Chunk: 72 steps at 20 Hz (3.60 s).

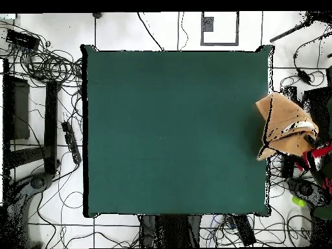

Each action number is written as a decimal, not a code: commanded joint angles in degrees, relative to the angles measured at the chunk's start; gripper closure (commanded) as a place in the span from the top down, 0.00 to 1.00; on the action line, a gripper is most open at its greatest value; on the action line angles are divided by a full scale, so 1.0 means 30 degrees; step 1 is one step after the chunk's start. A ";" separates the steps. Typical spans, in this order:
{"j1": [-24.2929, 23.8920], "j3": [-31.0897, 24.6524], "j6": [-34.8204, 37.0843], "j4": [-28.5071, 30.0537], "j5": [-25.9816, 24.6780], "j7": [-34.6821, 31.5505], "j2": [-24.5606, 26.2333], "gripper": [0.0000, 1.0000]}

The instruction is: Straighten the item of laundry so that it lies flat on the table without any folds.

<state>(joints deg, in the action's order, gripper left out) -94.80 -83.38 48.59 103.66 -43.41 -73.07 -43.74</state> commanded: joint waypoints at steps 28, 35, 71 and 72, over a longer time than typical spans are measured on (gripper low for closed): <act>1.9150 1.2203 0.1543 0.2416 -0.8046 -2.3504 -1.1027 0.00; 1.9135 1.3945 -0.3453 0.3277 -0.4106 -2.2689 -1.0825 0.00; 1.3230 0.8562 -0.0816 0.5439 0.3768 -1.7141 -1.4958 0.00; 1.3603 0.8707 -0.0288 0.5333 0.3426 -1.7310 -1.4904 0.00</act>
<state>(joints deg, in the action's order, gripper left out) -61.30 -58.53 33.29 117.36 -24.83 -125.81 -86.85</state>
